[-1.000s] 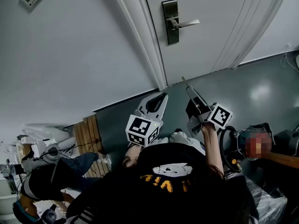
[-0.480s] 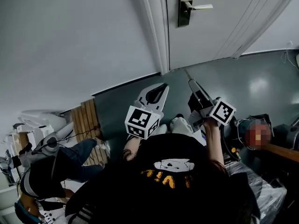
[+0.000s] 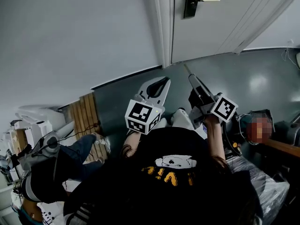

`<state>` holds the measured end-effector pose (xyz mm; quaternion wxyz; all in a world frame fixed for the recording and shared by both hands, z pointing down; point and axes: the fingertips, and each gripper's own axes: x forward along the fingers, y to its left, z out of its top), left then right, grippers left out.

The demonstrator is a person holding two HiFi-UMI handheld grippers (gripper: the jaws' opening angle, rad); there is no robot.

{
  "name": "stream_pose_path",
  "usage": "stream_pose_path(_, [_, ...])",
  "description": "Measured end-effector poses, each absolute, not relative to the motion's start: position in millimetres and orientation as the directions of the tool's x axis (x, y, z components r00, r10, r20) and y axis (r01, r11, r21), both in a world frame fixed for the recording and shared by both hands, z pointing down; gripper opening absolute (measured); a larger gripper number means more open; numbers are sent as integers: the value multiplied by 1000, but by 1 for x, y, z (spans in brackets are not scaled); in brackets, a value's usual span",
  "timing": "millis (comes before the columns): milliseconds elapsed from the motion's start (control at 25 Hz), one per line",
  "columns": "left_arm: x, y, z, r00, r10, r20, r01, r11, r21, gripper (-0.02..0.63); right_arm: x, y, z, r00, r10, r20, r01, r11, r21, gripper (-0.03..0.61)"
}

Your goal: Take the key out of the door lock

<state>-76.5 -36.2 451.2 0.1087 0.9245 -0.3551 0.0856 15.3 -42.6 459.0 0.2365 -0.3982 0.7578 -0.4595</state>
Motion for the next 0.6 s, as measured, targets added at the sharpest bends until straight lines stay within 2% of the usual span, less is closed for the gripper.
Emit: stream_pose_path(600, [-90,-27,454,735,-642,218,-675,-723,147,17,11,-38,462,-564,-825,28,-432,266,-862,21])
